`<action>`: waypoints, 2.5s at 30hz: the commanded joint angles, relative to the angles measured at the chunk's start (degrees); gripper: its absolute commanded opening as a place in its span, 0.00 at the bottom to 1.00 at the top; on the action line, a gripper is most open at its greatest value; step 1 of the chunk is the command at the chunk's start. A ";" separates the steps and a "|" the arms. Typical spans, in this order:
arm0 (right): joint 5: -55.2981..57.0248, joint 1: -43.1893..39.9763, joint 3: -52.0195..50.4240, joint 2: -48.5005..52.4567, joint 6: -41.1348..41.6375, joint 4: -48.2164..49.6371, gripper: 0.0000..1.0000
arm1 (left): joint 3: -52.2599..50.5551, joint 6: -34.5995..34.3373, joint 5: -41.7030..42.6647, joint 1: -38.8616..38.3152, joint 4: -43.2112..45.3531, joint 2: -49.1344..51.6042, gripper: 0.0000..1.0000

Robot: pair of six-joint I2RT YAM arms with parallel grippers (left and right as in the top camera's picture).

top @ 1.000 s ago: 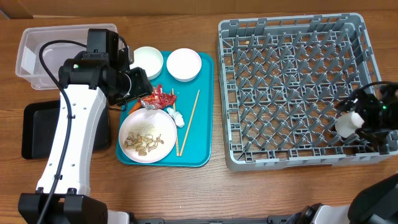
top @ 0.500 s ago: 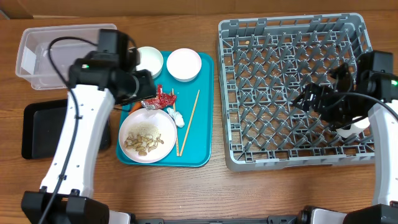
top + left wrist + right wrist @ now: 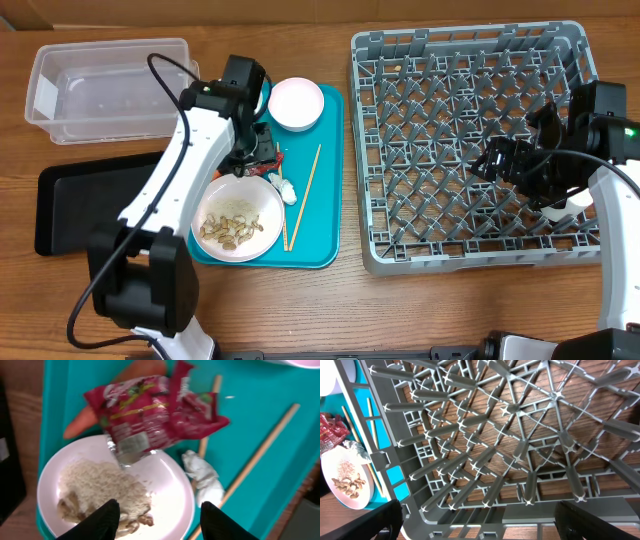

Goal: Sort waste into correct bins and load items into the dishwasher
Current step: 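Grasp the red snack wrapper with the left gripper, then drop the red wrapper into the clear plastic bin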

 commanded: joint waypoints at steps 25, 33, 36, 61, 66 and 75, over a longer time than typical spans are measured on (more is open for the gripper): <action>0.52 0.26 1.29 -0.90 -0.35 0.15 1.00 | -2.67 -5.29 2.29 6.45 7.41 8.11 0.08; 0.55 0.26 1.29 -0.90 -0.35 0.13 1.00 | 4.92 -1.60 2.19 6.47 -0.48 5.90 0.04; 0.55 0.26 1.29 -0.90 -0.35 0.17 1.00 | 9.88 0.96 1.66 6.47 -3.91 3.98 0.04; 0.57 0.26 1.29 -0.90 -0.35 0.13 1.00 | 19.41 1.90 -11.41 20.85 11.50 -0.57 0.33; 0.55 0.26 1.29 -0.90 -0.37 0.11 1.00 | 19.41 1.95 -11.39 21.66 11.76 -0.46 0.78; 0.57 0.26 1.29 -0.90 -0.37 0.15 1.00 | 19.39 6.08 6.10 17.42 3.19 -0.46 0.72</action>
